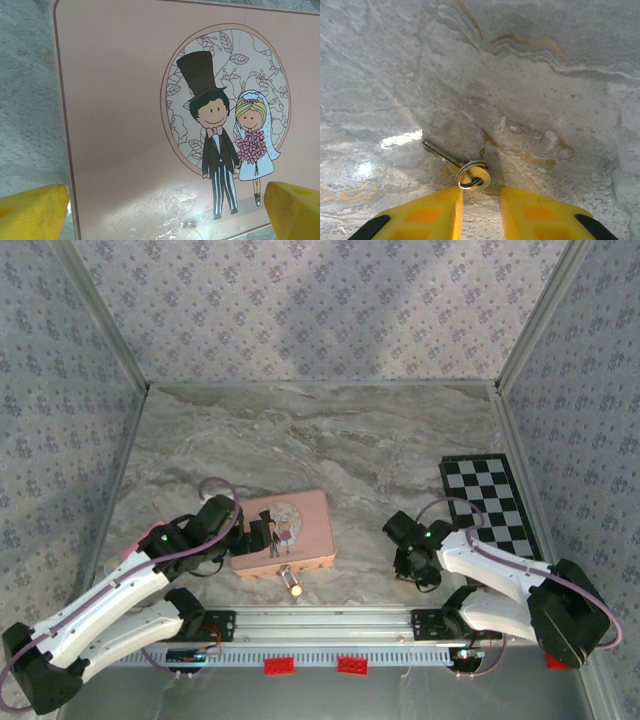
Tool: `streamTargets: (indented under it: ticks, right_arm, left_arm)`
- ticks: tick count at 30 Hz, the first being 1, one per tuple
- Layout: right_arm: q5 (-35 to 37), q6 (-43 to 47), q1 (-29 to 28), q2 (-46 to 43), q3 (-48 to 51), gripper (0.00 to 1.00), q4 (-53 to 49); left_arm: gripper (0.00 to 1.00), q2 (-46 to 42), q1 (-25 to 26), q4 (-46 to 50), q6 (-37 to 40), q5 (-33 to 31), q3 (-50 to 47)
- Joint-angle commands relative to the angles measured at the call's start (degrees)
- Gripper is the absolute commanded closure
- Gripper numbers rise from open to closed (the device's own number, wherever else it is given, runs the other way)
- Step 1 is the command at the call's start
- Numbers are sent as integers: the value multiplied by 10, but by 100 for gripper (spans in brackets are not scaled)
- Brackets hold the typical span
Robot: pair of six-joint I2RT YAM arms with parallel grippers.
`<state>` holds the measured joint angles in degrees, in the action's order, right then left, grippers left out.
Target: Unlock the padlock with the key
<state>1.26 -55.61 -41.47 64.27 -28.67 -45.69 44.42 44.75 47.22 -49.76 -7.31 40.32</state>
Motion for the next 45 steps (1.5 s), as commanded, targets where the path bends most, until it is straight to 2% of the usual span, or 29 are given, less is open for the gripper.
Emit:
streamTargets:
  ticks: [1, 7, 11, 24, 33, 45]
  right_arm:
    - [49, 17, 9, 13, -6, 73, 66]
    - [69, 35, 10, 12, -27, 66, 44]
    - [76, 44, 11, 16, -38, 65, 30]
    - [74, 29, 9, 26, -27, 70, 26]
    - [79, -15, -13, 19, -14, 67, 3]
    - [87, -40, -33, 6, -13, 67, -14]
  left_arm:
    - [0, 4, 4, -10, 10, -5, 3]
    - [0, 5, 4, -11, 10, -5, 1]
    - [0, 3, 4, -12, 11, -7, -1]
    - [0, -2, 4, -10, 8, -12, -7]
    - [0, 2, 4, -13, 10, -11, -8]
    - [0, -1, 4, -13, 7, -11, -11]
